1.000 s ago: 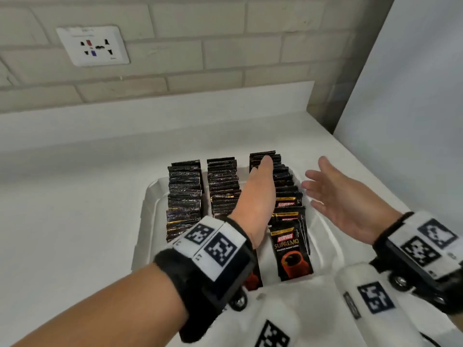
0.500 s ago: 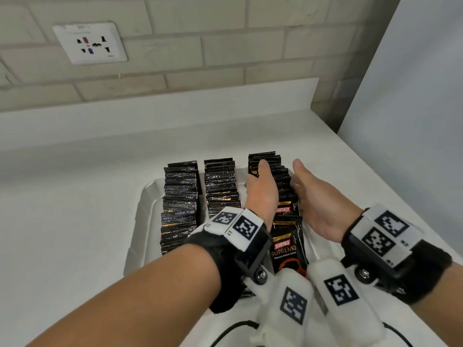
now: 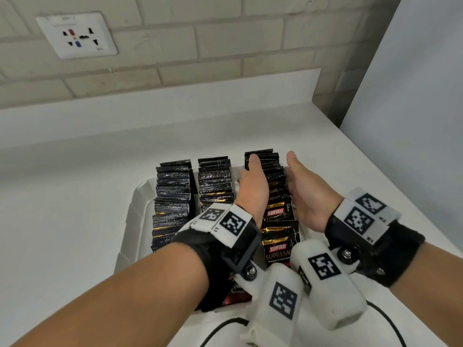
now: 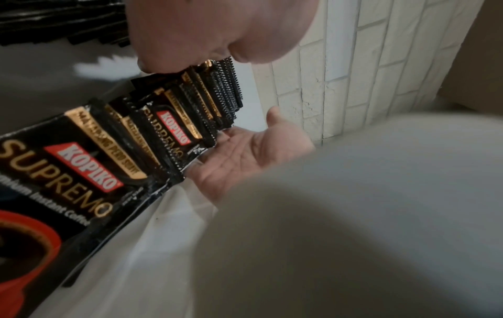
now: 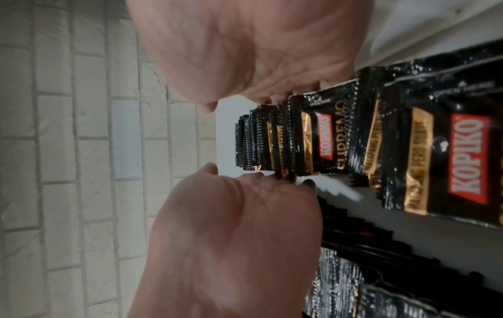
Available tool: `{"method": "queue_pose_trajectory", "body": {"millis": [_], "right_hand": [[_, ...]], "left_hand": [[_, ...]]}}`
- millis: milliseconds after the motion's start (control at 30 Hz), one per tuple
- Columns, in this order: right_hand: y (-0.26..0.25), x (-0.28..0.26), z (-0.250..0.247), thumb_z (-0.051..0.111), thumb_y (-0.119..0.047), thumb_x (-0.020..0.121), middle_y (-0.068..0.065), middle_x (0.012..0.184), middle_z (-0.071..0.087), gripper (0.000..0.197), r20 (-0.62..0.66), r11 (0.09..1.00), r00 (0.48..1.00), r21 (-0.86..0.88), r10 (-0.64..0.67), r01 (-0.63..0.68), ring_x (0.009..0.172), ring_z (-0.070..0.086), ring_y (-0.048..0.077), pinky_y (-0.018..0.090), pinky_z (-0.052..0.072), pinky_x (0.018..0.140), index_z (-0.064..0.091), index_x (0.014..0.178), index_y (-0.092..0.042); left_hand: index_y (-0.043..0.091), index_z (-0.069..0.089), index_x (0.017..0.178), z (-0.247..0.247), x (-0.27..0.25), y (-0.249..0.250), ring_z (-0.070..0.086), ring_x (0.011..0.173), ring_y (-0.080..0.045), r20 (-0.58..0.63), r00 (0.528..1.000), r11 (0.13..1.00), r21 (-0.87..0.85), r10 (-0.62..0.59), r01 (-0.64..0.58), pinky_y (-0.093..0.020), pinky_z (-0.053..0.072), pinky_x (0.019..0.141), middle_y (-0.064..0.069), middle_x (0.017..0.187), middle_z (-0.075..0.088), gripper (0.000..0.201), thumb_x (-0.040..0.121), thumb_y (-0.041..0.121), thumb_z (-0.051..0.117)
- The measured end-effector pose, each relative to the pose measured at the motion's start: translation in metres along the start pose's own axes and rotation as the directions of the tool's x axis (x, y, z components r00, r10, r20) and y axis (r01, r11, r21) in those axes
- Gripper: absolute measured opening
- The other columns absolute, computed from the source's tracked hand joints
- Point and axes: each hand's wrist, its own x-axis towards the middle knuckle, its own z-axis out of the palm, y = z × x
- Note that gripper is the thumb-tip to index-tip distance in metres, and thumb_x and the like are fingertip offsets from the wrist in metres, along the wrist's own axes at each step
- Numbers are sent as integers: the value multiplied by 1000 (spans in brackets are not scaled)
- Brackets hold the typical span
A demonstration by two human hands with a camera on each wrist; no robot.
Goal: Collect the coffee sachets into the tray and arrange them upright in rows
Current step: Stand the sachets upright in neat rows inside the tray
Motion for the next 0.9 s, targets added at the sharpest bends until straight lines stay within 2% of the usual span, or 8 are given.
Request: {"method": "queue_pose_trajectory", "body": {"millis": [233, 367, 500, 567, 633, 700, 800, 900], "right_hand": [[3, 6, 2, 27, -54, 94, 2, 101, 67, 46, 67, 999, 998, 38, -11, 8, 86, 65, 12, 26, 50, 66, 57, 112, -24], [-1, 12, 3, 27, -57, 94, 0, 100, 65, 43, -4, 999, 1000, -29, -19, 19, 92, 61, 12, 28, 48, 77, 58, 94, -27], [-6, 16, 7, 30, -58, 92, 7, 108, 66, 54, 8, 1000, 1000, -26, 6, -5, 96, 64, 19, 33, 50, 81, 57, 116, -18], [-6, 16, 10, 31, -59, 92, 9, 110, 66, 57, 15, 999, 1000, -32, 10, -10, 98, 65, 23, 37, 50, 87, 56, 120, -16], [-5, 17, 12, 30, -61, 91, 10, 109, 67, 59, 19, 999, 1000, -49, 7, -6, 99, 65, 24, 41, 49, 92, 56, 121, -17], [-3, 18, 11, 30, -59, 92, 7, 101, 69, 57, 14, 999, 1000, -37, -7, 8, 88, 68, 20, 37, 52, 85, 58, 118, -18], [-3, 19, 9, 31, -55, 93, 4, 88, 69, 50, 3, 1000, 1000, -4, -13, 13, 71, 68, 13, 30, 51, 67, 60, 107, -17], [-6, 15, 13, 30, -59, 92, 9, 106, 68, 55, 35, 1000, 999, -29, 3, -2, 93, 66, 23, 37, 52, 84, 58, 116, -17]], "left_hand": [[31, 41, 139, -3, -23, 18, 43, 131, -24, -17, 997, 997, 45, 70, -69, -49, 31, 109, -1, 145, 44, 110, 43, 84, 33], [10, 56, 109, -2, -32, 30, 58, 111, -34, -66, 992, 994, 31, 110, -108, -51, 42, 101, -9, 120, 60, 82, 59, 70, 34], [14, 42, 136, -4, -33, 32, 45, 126, -33, -38, 995, 992, 90, 96, -92, -50, 34, 107, -11, 139, 47, 96, 62, 76, 32], [11, 42, 133, -6, -40, 37, 42, 130, -35, -8, 991, 987, 95, 132, -131, -53, 33, 108, -14, 140, 44, 75, 83, 65, 29], [7, 54, 120, -7, -41, 39, 55, 117, -34, -24, 992, 991, 53, 121, -120, -52, 39, 103, -16, 127, 57, 71, 77, 59, 31], [9, 59, 114, -6, -40, 39, 60, 107, -32, -46, 993, 993, 51, 112, -109, -51, 42, 100, -16, 116, 62, 75, 67, 61, 31], [16, 51, 127, -7, -36, 37, 56, 114, -28, -45, 997, 997, 48, 57, -55, -48, 39, 103, -9, 125, 57, 93, 56, 72, 32], [11, 46, 133, -7, -46, 43, 49, 123, -32, -22, 996, 994, 73, 88, -86, -51, 36, 106, -13, 135, 50, 72, 84, 61, 29]]}}
